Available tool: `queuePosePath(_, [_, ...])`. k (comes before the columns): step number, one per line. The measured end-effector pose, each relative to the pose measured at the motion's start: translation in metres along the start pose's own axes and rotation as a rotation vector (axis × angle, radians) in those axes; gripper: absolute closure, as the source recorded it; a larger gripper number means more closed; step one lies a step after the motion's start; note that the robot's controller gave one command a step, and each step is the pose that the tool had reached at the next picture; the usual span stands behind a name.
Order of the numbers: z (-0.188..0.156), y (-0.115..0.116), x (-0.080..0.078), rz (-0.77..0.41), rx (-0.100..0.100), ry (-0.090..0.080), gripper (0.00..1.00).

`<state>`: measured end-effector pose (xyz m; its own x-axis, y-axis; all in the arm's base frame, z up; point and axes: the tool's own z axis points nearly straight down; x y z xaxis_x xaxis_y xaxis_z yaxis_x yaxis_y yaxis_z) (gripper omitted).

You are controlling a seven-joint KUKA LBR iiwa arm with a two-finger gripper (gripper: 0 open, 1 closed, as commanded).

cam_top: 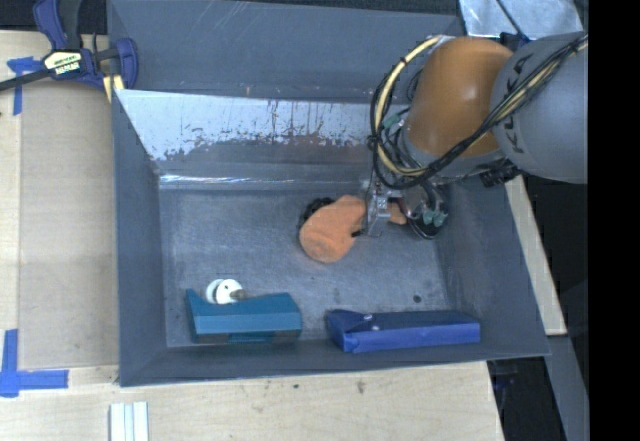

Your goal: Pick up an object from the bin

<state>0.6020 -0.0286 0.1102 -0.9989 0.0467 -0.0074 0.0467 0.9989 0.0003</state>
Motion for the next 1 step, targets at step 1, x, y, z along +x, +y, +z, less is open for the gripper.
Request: queuePosePath(1, [-0.004, 0.0, 0.0001, 0.0, 0.0, 0.001, 1.0])
